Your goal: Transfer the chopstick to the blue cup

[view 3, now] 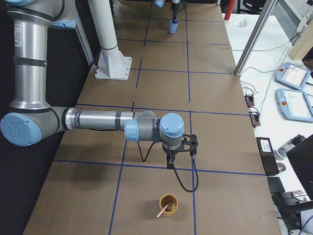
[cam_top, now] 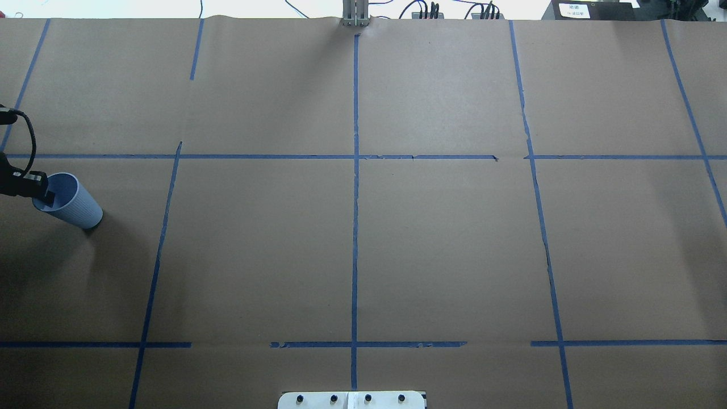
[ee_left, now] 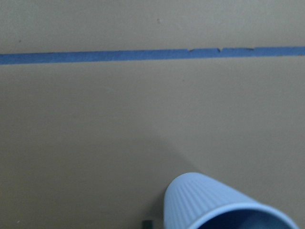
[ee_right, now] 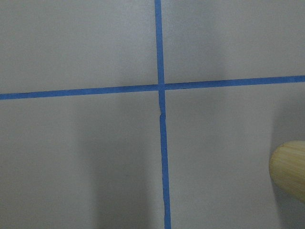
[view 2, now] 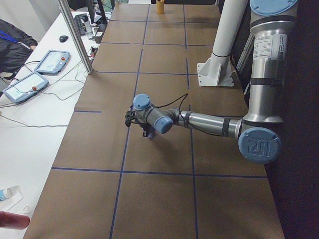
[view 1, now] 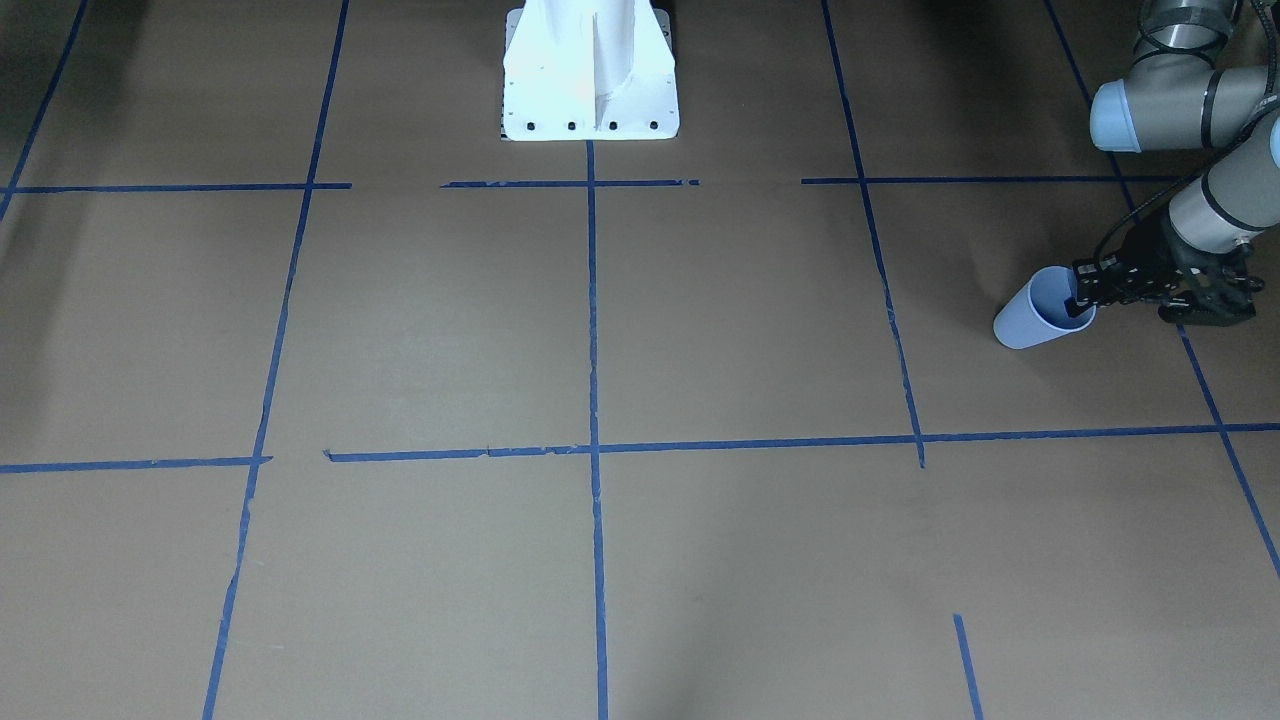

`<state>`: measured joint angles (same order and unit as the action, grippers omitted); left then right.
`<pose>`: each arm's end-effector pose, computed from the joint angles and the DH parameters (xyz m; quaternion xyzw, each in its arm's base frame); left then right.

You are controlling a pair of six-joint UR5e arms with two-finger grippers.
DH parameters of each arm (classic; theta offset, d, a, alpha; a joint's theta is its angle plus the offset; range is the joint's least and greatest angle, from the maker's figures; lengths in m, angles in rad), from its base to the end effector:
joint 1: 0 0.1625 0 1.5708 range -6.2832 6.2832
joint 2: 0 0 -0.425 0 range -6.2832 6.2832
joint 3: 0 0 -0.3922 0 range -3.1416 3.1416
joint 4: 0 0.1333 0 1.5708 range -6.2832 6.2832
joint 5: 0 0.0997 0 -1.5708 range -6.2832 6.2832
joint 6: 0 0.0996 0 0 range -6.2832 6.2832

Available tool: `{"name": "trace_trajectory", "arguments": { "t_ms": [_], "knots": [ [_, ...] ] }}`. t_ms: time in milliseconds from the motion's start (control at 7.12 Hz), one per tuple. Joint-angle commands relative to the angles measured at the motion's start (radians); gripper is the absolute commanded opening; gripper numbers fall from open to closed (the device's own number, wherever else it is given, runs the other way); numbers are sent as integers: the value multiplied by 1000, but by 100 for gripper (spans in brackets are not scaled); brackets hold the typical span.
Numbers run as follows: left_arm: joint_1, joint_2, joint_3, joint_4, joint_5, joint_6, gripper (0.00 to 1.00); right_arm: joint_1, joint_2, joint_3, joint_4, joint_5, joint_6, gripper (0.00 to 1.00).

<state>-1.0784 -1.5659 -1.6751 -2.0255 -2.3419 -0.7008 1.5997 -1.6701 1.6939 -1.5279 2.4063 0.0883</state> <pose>0.1851 -0.4801 0.5569 0.0064 0.4416 0.0096 0.8971 0.0725 -0.4520 0.6361 0.0184 -0.4062 0.0400 0.9127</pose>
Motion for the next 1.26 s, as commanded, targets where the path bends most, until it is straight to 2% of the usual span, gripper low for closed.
{"name": "trace_trajectory", "arguments": {
  "t_ms": [0,140,281,421,561,842,1123],
  "knots": [
    [-23,-26,-145,201,-77,-9,0,0,4,22,0,-1,4,100],
    [-32,-122,-244,420,-76,-9,0,0,7,41,-2,-3,10,100],
    [-31,-276,-297,647,-68,-20,0,-1,-3,35,0,-21,11,100],
    [4,-396,-296,710,-9,-117,0,-1,-7,38,0,-22,13,100],
    [118,-470,-282,708,36,-258,0,-1,-13,36,0,-21,13,100],
    [309,-682,-188,690,155,-513,0,-1,-16,38,0,-18,15,100],
    [443,-782,4,462,299,-641,0,-1,-14,41,-2,-6,16,100]
  ]
}}
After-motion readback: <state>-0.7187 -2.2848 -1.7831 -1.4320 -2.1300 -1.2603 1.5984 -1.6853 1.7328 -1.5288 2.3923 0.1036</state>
